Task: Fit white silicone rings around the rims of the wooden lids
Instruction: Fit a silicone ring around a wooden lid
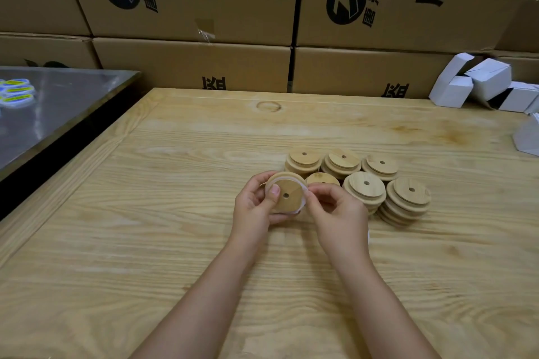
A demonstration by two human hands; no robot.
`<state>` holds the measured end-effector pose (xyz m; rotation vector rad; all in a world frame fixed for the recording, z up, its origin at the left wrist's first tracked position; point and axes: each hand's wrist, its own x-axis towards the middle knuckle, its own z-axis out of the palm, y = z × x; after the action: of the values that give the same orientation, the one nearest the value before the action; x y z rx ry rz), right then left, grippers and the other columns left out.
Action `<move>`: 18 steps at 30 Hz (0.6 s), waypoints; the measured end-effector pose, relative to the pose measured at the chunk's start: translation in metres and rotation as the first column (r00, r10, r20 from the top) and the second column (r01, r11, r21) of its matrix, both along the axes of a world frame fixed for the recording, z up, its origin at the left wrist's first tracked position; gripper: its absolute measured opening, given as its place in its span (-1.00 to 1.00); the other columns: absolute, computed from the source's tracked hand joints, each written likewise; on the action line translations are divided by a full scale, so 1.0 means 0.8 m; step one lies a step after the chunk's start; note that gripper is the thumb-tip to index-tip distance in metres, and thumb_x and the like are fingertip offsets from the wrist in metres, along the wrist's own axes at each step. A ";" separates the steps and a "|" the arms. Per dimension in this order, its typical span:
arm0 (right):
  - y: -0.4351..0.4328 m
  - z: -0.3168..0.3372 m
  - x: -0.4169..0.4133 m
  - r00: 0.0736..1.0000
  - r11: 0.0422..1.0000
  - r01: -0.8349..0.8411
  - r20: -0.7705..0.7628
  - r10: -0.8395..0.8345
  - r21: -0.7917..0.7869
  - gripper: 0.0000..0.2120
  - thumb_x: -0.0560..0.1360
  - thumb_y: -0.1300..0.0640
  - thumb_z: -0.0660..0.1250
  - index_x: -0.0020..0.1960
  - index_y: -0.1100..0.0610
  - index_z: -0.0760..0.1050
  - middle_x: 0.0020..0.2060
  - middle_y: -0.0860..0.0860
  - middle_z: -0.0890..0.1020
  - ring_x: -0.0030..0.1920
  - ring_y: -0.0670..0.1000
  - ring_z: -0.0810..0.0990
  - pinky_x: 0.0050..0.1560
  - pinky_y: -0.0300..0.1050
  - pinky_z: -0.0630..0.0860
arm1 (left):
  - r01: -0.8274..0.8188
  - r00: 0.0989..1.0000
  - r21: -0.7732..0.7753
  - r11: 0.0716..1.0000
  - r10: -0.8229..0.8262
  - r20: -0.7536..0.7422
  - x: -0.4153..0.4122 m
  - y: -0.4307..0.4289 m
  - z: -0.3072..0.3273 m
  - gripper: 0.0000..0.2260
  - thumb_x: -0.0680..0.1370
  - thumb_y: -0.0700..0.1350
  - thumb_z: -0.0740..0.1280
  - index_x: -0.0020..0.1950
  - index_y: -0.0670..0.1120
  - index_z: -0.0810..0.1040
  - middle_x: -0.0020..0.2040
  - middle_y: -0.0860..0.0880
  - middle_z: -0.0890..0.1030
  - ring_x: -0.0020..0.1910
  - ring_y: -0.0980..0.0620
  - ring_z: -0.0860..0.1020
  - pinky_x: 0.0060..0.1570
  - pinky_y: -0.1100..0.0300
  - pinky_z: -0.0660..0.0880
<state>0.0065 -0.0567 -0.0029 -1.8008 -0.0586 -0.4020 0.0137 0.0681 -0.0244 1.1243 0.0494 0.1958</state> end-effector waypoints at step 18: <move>-0.008 0.004 0.004 0.991 0.989 -0.071 -0.102 0.084 0.130 -0.91 0.42 0.22 0.44 -0.23 0.06 0.62 -0.32 -0.06 0.68 -0.26 -0.10 0.62 -0.13 -0.15 0.56 | 0.074 0.996 -0.005 0.997 -0.074 -0.039 0.002 0.007 0.001 -0.78 0.40 -0.11 0.35 0.02 -0.14 0.58 -0.20 -0.07 0.67 -0.33 -0.10 0.64 -0.51 0.12 0.56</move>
<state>0.0095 -0.0635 0.0003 -1.6862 -0.0274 -0.2475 0.0155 0.0737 -0.0237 1.1242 0.0428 0.1072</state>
